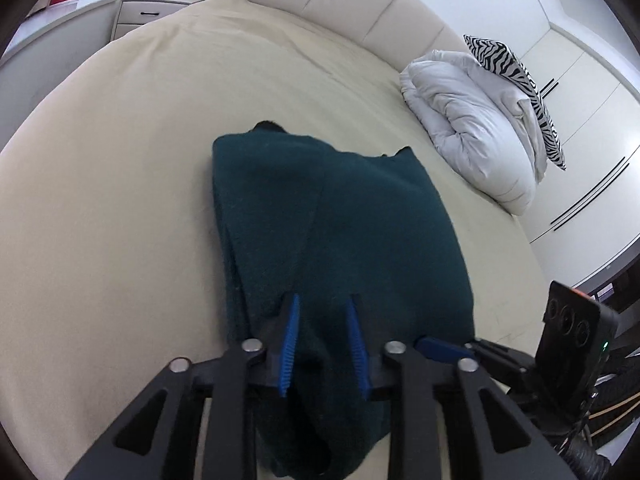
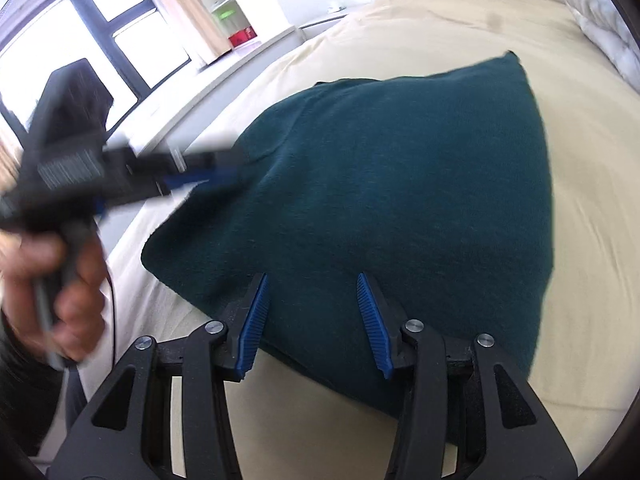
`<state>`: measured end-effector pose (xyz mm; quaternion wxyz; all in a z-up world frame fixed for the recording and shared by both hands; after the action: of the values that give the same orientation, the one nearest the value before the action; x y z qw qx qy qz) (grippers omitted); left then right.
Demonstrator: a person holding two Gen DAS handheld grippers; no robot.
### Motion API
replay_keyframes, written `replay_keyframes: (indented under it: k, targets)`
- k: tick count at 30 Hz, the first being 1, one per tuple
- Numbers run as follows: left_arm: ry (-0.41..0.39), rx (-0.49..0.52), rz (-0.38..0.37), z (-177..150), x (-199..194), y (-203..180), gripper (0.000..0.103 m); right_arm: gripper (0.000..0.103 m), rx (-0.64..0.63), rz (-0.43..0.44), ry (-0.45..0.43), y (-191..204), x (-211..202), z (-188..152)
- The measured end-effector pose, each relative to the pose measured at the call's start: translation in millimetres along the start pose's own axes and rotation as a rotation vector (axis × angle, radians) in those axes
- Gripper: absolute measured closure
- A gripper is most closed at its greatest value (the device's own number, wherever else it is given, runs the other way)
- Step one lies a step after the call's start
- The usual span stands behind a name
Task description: Fold small clothes
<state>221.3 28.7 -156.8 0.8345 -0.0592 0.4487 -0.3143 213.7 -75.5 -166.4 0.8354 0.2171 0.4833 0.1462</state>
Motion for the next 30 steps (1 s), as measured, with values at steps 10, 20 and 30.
replay_keyframes:
  k: [10,20,30]
  targets:
    - [-0.009,0.089,0.097,-14,-30,-2,0.078,0.060,0.195,0.132,-0.029,-32,-33,16]
    - [-0.119,0.159,0.119,47,-42,-47,0.049,0.059,0.352,0.190,0.065,-62,-8,28]
    - [-0.008,0.046,0.172,71,45,12,0.052,0.058,0.334,0.250,-0.002,-59,-30,78]
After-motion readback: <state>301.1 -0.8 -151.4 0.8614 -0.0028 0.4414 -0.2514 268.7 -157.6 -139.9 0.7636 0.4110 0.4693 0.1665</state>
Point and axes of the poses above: each gripper's, at about its wrist camera, not at the fingertips, and x roughly the way its jaws point, y to its left, z to its top, the point moved 9 cm from there along x, roughly the way its jaws point, and after that the axes turned 14 degrees about x, right-handed, at the moved point
